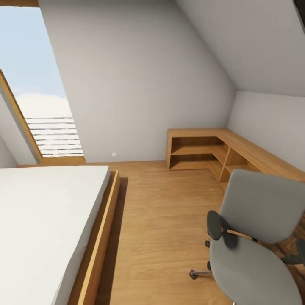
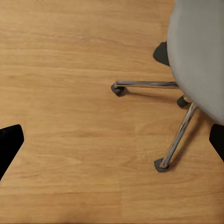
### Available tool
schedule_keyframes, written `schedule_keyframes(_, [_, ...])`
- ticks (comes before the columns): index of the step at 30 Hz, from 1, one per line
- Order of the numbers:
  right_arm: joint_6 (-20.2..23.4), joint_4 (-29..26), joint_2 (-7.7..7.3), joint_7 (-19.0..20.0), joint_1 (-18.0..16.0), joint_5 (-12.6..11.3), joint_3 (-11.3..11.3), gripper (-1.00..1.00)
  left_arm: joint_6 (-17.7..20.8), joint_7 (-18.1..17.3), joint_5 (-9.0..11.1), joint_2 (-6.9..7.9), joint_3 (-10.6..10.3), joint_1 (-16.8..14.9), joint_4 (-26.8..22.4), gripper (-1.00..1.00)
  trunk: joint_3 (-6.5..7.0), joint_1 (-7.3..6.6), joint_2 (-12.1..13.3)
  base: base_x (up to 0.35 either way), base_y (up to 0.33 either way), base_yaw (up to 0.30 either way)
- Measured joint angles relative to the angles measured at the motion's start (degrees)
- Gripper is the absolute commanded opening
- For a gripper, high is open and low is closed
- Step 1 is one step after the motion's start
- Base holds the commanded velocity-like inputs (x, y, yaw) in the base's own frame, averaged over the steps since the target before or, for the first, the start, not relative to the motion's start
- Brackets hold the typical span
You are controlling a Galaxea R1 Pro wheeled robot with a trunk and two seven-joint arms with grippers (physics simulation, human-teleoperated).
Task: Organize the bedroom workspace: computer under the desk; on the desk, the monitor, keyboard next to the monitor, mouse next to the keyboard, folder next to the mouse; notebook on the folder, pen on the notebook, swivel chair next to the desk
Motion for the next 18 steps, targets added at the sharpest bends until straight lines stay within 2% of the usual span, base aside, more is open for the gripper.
schedule_keyframes(12, [0.0,0.0,0.00,0.0,0.0,0.0,0.0,1.00,-0.1,0.0,0.0,0.00,0.1,0.0,0.3,1.00,0.00,0.01,0.0,0.011,0.000,0.001])
schedule_keyframes(18, [0.0,0.0,0.00,-0.1,0.0,0.0,0.0,1.00,-0.1,0.0,0.0,0.00,0.1,0.0,0.3,1.00,0.00,0.01,0.0,0.000,0.000,0.097])
